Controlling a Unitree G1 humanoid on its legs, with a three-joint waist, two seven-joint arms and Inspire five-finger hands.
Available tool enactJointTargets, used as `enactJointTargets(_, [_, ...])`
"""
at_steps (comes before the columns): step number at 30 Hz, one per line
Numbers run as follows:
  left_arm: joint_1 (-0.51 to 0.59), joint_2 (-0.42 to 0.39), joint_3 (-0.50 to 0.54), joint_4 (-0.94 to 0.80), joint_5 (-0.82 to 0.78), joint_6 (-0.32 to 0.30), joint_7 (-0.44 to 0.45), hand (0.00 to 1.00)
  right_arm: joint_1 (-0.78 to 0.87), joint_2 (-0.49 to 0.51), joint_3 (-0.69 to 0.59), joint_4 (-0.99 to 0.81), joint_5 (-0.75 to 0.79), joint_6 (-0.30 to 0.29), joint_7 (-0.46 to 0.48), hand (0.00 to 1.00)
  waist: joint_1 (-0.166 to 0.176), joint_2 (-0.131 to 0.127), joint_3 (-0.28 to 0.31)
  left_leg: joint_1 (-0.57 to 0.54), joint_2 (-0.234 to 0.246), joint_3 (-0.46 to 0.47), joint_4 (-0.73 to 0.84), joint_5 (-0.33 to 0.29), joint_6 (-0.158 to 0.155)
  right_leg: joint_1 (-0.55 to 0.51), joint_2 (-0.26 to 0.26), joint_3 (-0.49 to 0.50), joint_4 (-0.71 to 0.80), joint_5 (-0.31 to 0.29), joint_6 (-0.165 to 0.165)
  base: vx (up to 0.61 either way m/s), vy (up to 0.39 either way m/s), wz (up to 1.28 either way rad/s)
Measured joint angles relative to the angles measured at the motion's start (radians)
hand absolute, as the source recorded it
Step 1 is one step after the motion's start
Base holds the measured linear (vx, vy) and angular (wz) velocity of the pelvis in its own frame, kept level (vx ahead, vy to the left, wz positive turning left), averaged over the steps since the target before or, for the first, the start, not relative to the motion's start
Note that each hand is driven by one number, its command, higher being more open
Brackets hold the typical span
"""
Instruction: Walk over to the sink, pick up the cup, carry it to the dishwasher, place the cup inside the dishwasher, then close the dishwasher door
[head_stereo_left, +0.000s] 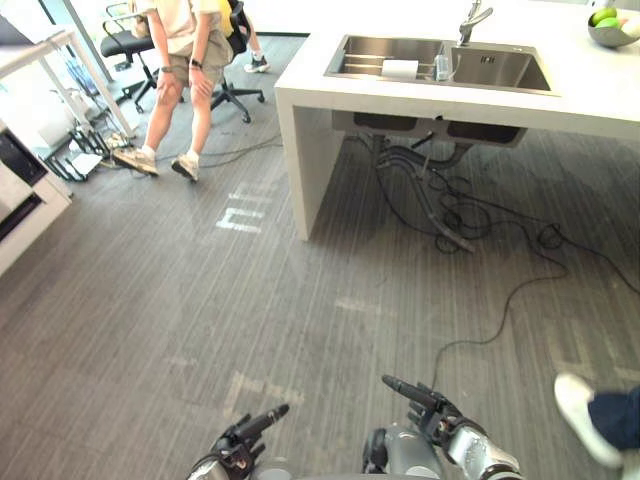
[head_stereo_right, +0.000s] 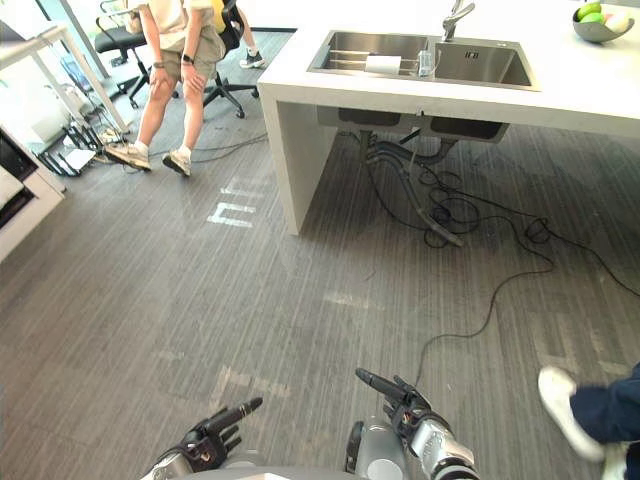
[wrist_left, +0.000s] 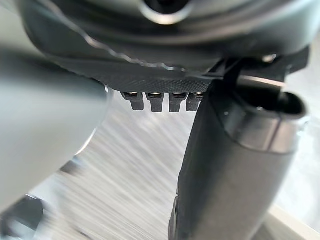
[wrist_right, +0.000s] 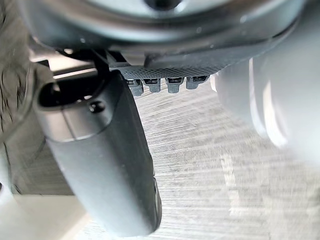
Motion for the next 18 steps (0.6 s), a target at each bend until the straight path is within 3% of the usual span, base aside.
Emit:
enactJointTargets(1, [-0.003, -0.004, 0.0, -0.007, -0.001, -0.006, -0.001, 1.0, 0.0, 0.0, 0.001, 0.016, -0.002, 0.002, 0.0, 1.0, 0.001, -0.002, 0.004, -0.031, -0.025, 0.002, 0.008, -0.003, -0.004, 0.043, 0.001, 0.004, -0.031, -0.002, 0.003, 0.67, -0.056, -0.26])
enactJointTargets(2, [0.001, -0.019, 0.0, -0.044, -0.006, -0.016, 0.0, 1.0, 0.001, 0.001, 0.005, 0.036, -0.001, 0.004, 0.0, 1.0, 0.01, -0.009, 0.008, -0.096, -0.082, 0.01, -0.052, -0.005, -0.011, 0.115, 0.0, 0.02, -0.1, 0.007, 0.019, 0.5, 0.014, -0.57])
enactJointTargets(4, [0.013, -0.046, -0.003, -0.116, -0.003, -0.028, 0.004, 1.0, -0.001, -0.001, 0.027, 0.032, 0.003, 0.0, -0.003, 1.0, 0.038, -0.012, 0.01, -0.178, -0.148, 0.054, -0.292, -0.003, -0.013, 0.179, -0.008, 0.063, -0.176, 0.013, 0.03, 0.56, 0.052, -0.7])
enactJointTargets(5, [0.016, -0.064, -0.006, -0.16, 0.005, -0.034, 0.012, 1.0, -0.001, 0.002, 0.045, 0.012, 0.011, 0.001, -0.016, 1.0, 0.042, -0.017, 0.015, -0.204, -0.2, 0.054, -0.548, 0.038, -0.012, 0.214, -0.025, 0.07, -0.202, 0.01, 0.05, 0.56, 0.078, -0.56])
enactJointTargets(6, [0.027, -0.084, -0.009, -0.218, 0.005, -0.039, 0.028, 1.0, 0.001, 0.012, 0.04, -0.011, 0.022, 0.004, -0.038, 1.0, 0.046, -0.009, 0.023, -0.181, -0.239, 0.048, -0.873, 0.205, -0.01, 0.248, -0.028, 0.071, -0.216, 0.0, 0.084, 0.67, 0.103, -0.59])
enactJointTargets(7, [0.05, -0.099, -0.009, -0.28, 0.005, -0.042, 0.042, 1.0, 0.009, 0.012, 0.036, -0.025, 0.042, 0.004, -0.053, 1.0, 0.047, 0.015, 0.028, -0.15, -0.239, 0.031, -1.08, 0.426, -0.009, 0.279, -0.005, 0.077, -0.213, -0.02, 0.129, 0.54, 0.114, -0.49])
enactJointTargets(8, [0.07, -0.108, -0.01, -0.325, 0.005, -0.046, 0.047, 1.0, 0.023, 0.012, 0.035, -0.036, 0.051, 0.006, -0.061, 1.0, 0.049, 0.047, 0.02, -0.138, -0.22, 0.021, -1.142, 0.59, 0.027, 0.302, 0.017, 0.083, -0.204, -0.044, 0.164, 0.52, 0.193, -0.14])
enactJointTargets(9, [0.043, -0.098, -0.007, -0.349, 0.004, -0.066, 0.056, 1.0, 0.027, 0.036, 0.022, -0.03, 0.075, -0.001, -0.078, 1.0, 0.044, 0.02, 0.038, -0.133, -0.242, 0.025, -1.114, 0.614, 0.153, 0.325, -0.003, 0.098, -0.173, -0.107, 0.175, 0.38, 0.225, 0.15])
enactJointTargets(11, [0.004, -0.094, 0.012, -0.434, 0.006, -0.067, 0.072, 1.0, 0.0, 0.028, 0.007, -0.02, 0.091, 0.006, -0.078, 1.0, 0.053, 0.003, 0.057, -0.138, -0.267, 0.019, -1.092, 0.547, 0.135, 0.313, -0.004, 0.116, -0.212, -0.104, 0.148, 0.24, 0.188, 0.3])
enactJointTargets(12, [-0.006, -0.098, 0.043, -0.515, 0.009, -0.069, 0.074, 1.0, -0.012, 0.024, -0.024, 0.011, 0.09, 0.001, -0.077, 1.0, 0.064, -0.01, 0.068, -0.139, -0.296, 0.029, -1.025, 0.477, 0.139, 0.344, -0.04, 0.126, -0.217, -0.115, 0.129, 0.15, 0.147, 0.09])
enactJointTargets(14, [0.022, -0.1, 0.079, -0.633, 0.031, -0.077, 0.072, 1.0, -0.022, 0.009, -0.068, 0.051, 0.089, 0.004, -0.068, 1.0, 0.089, -0.026, 0.069, -0.186, -0.298, 0.067, -0.859, 0.375, 0.115, 0.358, -0.085, 0.152, -0.214, -0.154, 0.104, 0.22, 0.168, -0.35])
enactJointTargets(15, [0.046, -0.098, 0.117, -0.728, 0.053, -0.078, 0.072, 1.0, -0.011, 0.011, -0.102, 0.069, 0.087, 0.008, -0.063, 1.0, 0.119, -0.031, 0.057, -0.213, -0.298, 0.068, -0.762, 0.307, 0.128, 0.36, -0.111, 0.175, -0.224, -0.162, 0.101, 0.27, 0.147, -0.66])
enactJointTargets(16, [0.058, -0.087, 0.13, -0.789, 0.077, -0.077, 0.073, 1.0, 0.026, 0.021, -0.141, 0.081, 0.085, 0.015, -0.063, 1.0, 0.136, -0.055, 0.026, -0.207, -0.328, 0.089, -0.769, 0.261, 0.15, 0.374, -0.142, 0.167, -0.229, -0.161, 0.111, 0.4, 0.1, -0.5])
enactJointTargets(17, [0.057, -0.085, 0.143, -0.833, 0.092, -0.075, 0.073, 1.0, 0.044, 0.027, -0.171, 0.084, 0.082, 0.024, -0.063, 1.0, 0.133, -0.059, 0.02, -0.205, -0.343, 0.088, -0.764, 0.236, 0.167, 0.354, -0.154, 0.171, -0.125, -0.151, 0.119, 0.47, 0.105, 0.21])
enactJointTargets(18, [0.039, -0.083, 0.155, -0.897, 0.115, -0.072, 0.072, 1.0, 0.069, 0.03, -0.217, 0.099, 0.081, 0.02, -0.061, 1.0, 0.119, -0.079, 0.016, -0.199, -0.389, 0.071, -0.748, 0.208, 0.184, 0.253, -0.209, 0.163, 0.131, -0.119, 0.173, 0.59, 0.15, 0.62])
